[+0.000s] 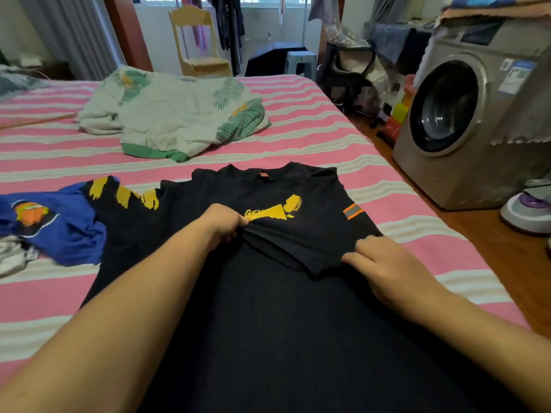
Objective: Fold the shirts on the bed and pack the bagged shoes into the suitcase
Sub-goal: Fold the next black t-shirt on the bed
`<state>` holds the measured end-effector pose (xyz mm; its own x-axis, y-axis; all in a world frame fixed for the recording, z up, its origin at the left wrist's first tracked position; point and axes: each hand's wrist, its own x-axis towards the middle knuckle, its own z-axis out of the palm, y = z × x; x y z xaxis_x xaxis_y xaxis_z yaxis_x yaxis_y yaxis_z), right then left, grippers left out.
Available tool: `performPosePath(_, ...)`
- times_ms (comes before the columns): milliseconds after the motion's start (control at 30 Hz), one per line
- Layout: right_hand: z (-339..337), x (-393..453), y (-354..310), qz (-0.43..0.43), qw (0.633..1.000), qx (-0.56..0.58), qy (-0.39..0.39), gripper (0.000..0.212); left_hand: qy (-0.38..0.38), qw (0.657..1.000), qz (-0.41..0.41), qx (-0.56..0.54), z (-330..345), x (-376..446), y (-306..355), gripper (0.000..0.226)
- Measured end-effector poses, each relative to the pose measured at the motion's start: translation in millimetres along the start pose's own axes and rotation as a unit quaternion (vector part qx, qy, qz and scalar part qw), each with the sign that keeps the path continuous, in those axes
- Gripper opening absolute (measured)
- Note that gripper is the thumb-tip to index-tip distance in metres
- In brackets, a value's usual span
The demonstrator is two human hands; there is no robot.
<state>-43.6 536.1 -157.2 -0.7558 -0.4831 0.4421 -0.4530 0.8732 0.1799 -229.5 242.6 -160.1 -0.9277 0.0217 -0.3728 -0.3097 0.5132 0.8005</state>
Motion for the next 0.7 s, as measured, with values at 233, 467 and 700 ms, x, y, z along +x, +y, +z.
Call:
performPosePath(233,-2,28,-34,0.030,0.991,0.067,-0.112,0.043,-0.019,0.998,0.001,0.064,5,1,8,0.018)
performPosePath(467,13,36,-78,0.165,0.981,-0.011,-0.099,0.040,-0.096,0.993,0.041,-0.051,-6,-13,-6,0.023)
performPosePath(700,17,52,-117,0.400,0.912,0.007,-0.093,0.015,-0.043,0.992,0.066,-0.097,0,-13,-26,0.018)
